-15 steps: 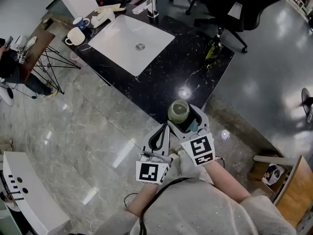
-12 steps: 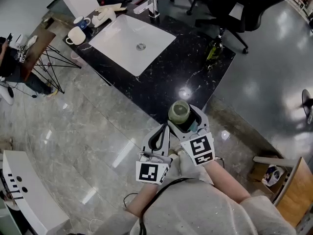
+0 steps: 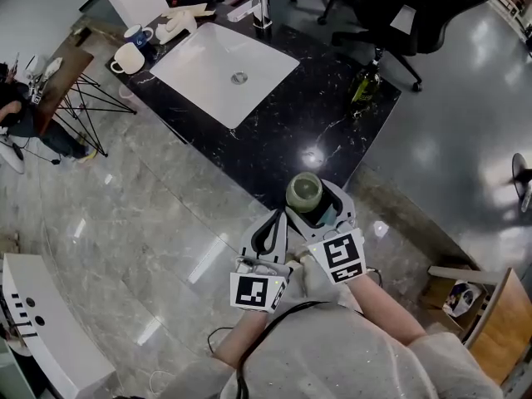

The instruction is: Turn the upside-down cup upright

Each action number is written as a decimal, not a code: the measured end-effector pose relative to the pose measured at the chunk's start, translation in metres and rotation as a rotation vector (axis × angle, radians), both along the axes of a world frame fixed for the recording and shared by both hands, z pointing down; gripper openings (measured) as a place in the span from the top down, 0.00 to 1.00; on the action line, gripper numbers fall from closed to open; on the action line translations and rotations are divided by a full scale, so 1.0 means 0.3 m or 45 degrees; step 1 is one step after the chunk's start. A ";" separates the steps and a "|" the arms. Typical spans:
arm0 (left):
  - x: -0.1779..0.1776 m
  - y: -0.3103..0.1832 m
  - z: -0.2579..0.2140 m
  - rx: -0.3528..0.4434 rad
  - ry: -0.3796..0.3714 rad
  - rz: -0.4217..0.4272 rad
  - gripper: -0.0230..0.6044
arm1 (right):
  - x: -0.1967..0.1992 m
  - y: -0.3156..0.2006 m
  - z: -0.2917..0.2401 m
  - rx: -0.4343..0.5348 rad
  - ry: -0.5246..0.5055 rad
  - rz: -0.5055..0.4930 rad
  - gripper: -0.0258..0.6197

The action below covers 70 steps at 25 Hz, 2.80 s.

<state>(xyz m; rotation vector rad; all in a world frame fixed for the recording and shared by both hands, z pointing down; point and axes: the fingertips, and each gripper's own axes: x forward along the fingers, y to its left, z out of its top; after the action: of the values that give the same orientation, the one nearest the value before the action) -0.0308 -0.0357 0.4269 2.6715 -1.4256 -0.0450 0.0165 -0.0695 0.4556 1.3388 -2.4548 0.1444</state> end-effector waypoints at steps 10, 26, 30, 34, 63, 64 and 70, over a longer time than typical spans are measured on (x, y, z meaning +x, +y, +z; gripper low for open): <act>-0.027 0.007 -0.044 0.047 -0.024 -0.013 0.95 | 0.011 0.046 -0.030 -0.241 -0.320 -0.013 0.44; -0.095 0.045 -0.066 0.017 -0.019 -0.087 0.95 | -0.091 0.059 -0.104 -0.881 -1.375 0.002 0.44; -0.110 0.039 -0.099 0.011 -0.001 -0.112 0.95 | -0.112 0.068 -0.097 -1.102 -1.731 0.017 0.44; -0.136 0.035 -0.119 0.020 -0.009 -0.135 0.95 | -0.136 0.069 -0.111 -1.324 -2.167 -0.015 0.44; -0.124 0.008 -0.125 0.004 -0.100 -0.145 0.95 | -0.145 0.091 -0.101 -1.837 -3.233 -0.079 0.44; -0.123 0.008 -0.125 0.002 -0.104 -0.145 0.95 | -0.140 0.093 -0.094 -1.837 -3.243 -0.068 0.44; -0.112 0.005 -0.114 -0.018 -0.104 -0.143 0.95 | -0.117 0.078 -0.089 -1.826 -3.306 -0.092 0.44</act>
<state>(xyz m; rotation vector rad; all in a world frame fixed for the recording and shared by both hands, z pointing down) -0.0643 -0.0343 0.3927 2.6075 -1.5931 0.0655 -0.0187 -0.0461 0.4290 0.2556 0.5064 -1.9913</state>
